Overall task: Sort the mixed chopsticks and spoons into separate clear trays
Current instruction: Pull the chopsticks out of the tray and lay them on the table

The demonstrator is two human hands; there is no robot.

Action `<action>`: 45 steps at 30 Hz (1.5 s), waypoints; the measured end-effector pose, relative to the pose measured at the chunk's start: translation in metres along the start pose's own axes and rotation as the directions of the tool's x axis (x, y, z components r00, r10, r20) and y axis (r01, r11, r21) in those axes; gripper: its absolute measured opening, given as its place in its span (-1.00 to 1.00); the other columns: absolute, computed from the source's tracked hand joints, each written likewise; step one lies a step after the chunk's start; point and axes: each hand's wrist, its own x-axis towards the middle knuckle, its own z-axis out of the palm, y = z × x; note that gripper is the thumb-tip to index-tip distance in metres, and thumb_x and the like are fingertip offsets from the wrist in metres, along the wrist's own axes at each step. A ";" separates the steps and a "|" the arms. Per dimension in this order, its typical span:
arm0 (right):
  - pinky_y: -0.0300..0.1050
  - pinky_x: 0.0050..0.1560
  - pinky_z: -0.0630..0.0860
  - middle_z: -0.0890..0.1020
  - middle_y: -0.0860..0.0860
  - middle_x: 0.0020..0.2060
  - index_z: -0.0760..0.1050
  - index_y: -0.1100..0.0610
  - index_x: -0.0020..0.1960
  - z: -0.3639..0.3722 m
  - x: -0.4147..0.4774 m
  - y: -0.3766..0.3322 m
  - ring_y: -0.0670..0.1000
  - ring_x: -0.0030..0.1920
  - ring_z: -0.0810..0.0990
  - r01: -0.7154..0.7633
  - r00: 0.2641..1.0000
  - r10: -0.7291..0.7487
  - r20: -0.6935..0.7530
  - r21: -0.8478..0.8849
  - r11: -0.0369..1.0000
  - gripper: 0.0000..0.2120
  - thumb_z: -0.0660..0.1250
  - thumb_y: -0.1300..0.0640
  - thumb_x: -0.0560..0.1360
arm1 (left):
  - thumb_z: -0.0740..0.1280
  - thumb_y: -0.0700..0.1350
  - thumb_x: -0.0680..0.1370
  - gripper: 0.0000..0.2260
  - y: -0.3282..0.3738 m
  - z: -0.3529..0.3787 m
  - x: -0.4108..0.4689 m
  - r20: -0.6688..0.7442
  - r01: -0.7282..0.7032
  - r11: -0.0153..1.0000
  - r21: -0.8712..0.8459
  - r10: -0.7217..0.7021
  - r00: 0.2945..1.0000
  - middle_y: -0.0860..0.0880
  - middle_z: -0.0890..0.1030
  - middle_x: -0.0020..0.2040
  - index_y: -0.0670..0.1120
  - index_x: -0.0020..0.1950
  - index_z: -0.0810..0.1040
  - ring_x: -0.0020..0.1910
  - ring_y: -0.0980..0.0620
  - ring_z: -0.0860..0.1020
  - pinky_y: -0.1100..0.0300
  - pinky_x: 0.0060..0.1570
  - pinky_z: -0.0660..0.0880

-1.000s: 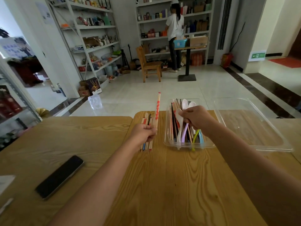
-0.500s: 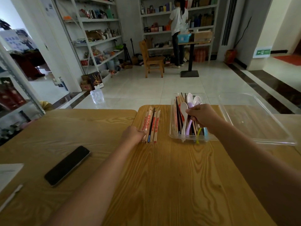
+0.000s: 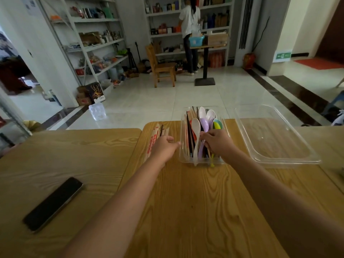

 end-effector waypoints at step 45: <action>-0.40 -0.63 0.30 0.53 0.00 -0.40 0.42 0.20 0.18 0.022 -0.005 -0.032 -0.17 -0.53 0.46 0.077 0.991 -0.098 -0.093 -0.205 0.976 -0.75 0.33 0.16 0.53 | 0.36 -0.13 0.58 -0.87 0.018 -0.024 0.015 0.050 -0.027 0.896 -0.443 0.055 0.997 -0.09 0.71 -0.09 -0.17 0.04 0.63 -0.14 0.01 0.68 0.22 -0.15 0.61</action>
